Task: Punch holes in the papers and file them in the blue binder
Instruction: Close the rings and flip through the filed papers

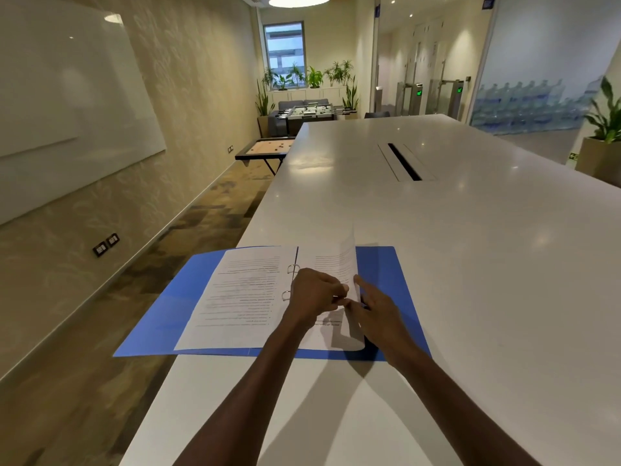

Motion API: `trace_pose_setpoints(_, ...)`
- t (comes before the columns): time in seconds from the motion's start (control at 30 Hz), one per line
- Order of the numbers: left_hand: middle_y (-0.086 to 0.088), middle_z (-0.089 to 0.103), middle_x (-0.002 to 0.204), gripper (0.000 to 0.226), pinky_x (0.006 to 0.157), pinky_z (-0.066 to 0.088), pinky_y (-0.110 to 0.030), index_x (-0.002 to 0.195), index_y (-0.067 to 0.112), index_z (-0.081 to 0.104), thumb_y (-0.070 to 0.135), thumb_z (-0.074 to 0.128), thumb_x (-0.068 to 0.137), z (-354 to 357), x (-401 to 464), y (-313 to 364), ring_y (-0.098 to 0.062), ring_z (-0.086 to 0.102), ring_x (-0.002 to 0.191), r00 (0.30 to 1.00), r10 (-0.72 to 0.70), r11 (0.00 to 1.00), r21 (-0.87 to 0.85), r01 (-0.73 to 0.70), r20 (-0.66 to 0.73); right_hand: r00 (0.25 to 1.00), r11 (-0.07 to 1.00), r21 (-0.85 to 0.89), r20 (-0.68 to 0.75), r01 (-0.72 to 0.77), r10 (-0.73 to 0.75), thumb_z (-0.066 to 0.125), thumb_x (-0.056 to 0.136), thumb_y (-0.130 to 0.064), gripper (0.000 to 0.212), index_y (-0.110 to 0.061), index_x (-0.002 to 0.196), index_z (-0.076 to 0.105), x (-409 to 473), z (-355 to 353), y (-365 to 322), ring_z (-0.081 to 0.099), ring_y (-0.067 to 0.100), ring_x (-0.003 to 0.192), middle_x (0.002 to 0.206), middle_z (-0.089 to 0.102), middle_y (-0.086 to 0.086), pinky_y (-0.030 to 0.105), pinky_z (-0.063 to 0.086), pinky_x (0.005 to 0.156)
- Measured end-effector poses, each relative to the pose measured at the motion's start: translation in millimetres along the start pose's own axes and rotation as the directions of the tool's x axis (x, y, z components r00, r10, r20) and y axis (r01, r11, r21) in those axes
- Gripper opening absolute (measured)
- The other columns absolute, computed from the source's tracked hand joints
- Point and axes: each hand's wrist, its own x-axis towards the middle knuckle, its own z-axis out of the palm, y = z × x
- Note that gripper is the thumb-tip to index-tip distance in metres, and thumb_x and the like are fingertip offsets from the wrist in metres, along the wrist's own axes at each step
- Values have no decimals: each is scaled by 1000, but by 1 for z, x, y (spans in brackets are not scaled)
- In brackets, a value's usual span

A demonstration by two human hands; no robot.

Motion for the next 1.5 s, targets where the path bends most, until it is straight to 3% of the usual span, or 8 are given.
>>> trace_pose_setpoints(0.2,-18,73,91,18,74,61,-31,94,-3,74,7,77,78,4,8,-8,-26,72,79,999,-45,999,9,45,-5,999,999,-22,-18,43,-43,55,95,-34,48,-26,142,44,-3,0,6,64,19,108,135,59,-2,20,51,78)
trace_pose_setpoints(0.4,-15,73,94,22,80,61,-38,94,-1,75,9,81,75,11,10,-9,-30,72,85,999,-16,1000,-3,16,-29,998,998,-41,-32,53,-54,53,96,-35,46,-25,140,44,-2,1,5,64,21,109,135,58,-1,21,49,80)
trace_pose_setpoints(0.63,-17,75,87,30,77,61,-38,92,-1,76,15,87,68,12,8,-9,-27,73,77,998,8,998,-61,-12,-61,990,981,137,3,-139,140,51,96,-42,55,-19,144,39,5,-8,5,58,14,97,136,55,3,12,43,60)
trace_pose_setpoints(0.77,-7,76,87,25,64,60,-30,83,7,75,23,86,68,12,4,-7,-21,74,73,998,12,995,-96,-18,-59,967,902,360,2,-239,255,46,97,-47,37,-20,119,58,9,-17,7,64,13,75,91,67,-4,19,47,55)
trace_pose_setpoints(0.93,-5,75,89,16,61,59,-29,85,12,73,24,80,77,-1,1,6,-20,73,75,994,11,996,-91,-21,-112,945,810,501,58,-305,321,41,99,-47,23,-32,90,57,11,-24,10,66,20,78,86,68,-2,28,52,62)
trace_pose_setpoints(1.07,-7,75,85,18,63,58,-31,89,10,75,27,76,81,-28,-2,24,-22,73,72,983,68,997,-31,-74,-172,939,785,525,95,-330,331,43,98,-46,25,-33,92,62,9,-24,15,68,26,95,100,73,4,40,55,86)
trace_pose_setpoints(1.3,-5,65,62,18,49,43,-15,81,10,75,25,82,74,-109,-9,49,-8,55,45,900,146,987,0,-160,-410,945,772,551,117,-317,305,46,99,-41,25,-23,102,64,5,-25,17,69,24,89,99,73,5,32,54,72)
trace_pose_setpoints(1.5,13,63,45,10,44,41,-16,83,20,74,25,80,76,-180,-11,29,-8,57,45,885,126,988,136,-72,-448,944,779,539,114,-320,309,50,97,-42,25,-23,109,61,6,-24,20,65,25,99,110,70,5,41,52,92)
